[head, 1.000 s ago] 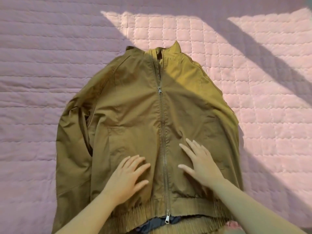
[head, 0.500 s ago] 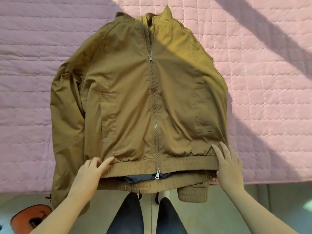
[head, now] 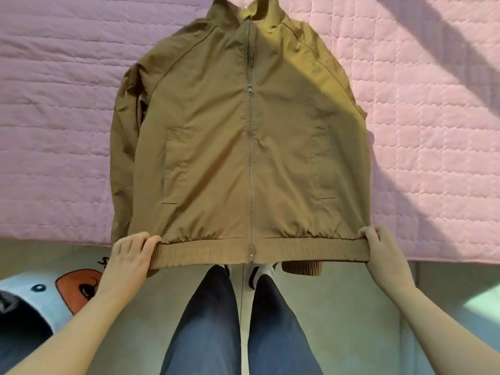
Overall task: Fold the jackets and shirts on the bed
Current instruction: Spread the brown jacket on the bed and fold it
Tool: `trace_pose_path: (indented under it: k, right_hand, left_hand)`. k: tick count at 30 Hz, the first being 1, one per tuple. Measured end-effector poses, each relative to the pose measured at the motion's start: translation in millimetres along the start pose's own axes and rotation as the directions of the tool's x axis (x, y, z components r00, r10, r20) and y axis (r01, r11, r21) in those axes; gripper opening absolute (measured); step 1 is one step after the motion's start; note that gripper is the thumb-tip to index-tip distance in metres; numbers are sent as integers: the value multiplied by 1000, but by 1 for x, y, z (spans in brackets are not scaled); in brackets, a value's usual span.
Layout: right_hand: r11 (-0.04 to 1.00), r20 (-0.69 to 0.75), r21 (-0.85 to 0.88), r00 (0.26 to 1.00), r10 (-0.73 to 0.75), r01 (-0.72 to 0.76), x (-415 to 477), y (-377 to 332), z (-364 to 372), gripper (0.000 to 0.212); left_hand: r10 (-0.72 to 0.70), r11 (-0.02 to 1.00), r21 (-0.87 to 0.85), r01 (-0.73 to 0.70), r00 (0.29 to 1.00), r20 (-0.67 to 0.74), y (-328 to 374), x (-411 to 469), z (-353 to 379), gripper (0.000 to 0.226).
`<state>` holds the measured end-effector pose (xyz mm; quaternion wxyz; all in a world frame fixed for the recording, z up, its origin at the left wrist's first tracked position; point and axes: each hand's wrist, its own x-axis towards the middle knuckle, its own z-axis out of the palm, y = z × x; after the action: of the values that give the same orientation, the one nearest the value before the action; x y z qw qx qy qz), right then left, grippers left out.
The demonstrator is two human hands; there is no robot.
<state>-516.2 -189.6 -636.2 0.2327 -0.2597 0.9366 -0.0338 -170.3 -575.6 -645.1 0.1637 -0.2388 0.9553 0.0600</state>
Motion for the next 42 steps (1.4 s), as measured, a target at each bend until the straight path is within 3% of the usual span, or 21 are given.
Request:
trace_pose_path:
  k: [5,7,10,11,13,15,18,24,28,32,34,38,42]
  right_hand:
    - [990,9,93,994,110,-111,-12,-5,28,62]
    - [997,191,41,980,53,-61,-16,7,43,75]
    - [993,479,70,876,52,-97,-13,17,54,84]
    - [975,462,149,883,77,-163,-8,14,55,77]
    - [901,282,306,933,222,-307,7,4,52,52]
    - [804,178,413,903,390,-428,27,-6,46,35]
    - [665,202,484,812,548,-569,62,-21,40,34]
    - [513,280,516,701,656,-686,123,-24,33,41]
    - [478,361,596,748,557,-645,148,-6,37,36]
    - [308,627,620,692,358,-721,151,0,31,49]
    - [352,674,605,695,252,-714,151,-2,30,50]
    - [565,640,559,749,172,-607,157,2,33,36]
    - [537,559,616,800,218,-576,166,14,23,39]
  left_hand:
    - [-102,995,29,100,992,70,-1,-20,26,83]
    - [-107,993,72,97,982,158,-6,-25,38,82]
    - [-149,987,106,119,930,335,-14,-12,47,82]
    - [-158,987,99,131,914,372,-14,-3,46,77]
    - [-163,986,91,137,886,434,-10,26,40,54]
    - [-149,989,35,147,904,401,2,58,29,33]
    - [-52,990,-108,89,952,302,26,106,14,24]
    - [143,957,-282,-73,961,235,104,174,-5,32]
    - [214,855,-512,-80,955,207,172,210,-9,29]
    - [215,750,-660,-43,960,181,238,227,-14,28]
    - [174,762,-648,-27,971,164,262,233,-13,34]
    - [83,821,-571,9,987,134,293,246,-9,50]
    - [87,898,-439,26,968,236,300,258,-2,55]
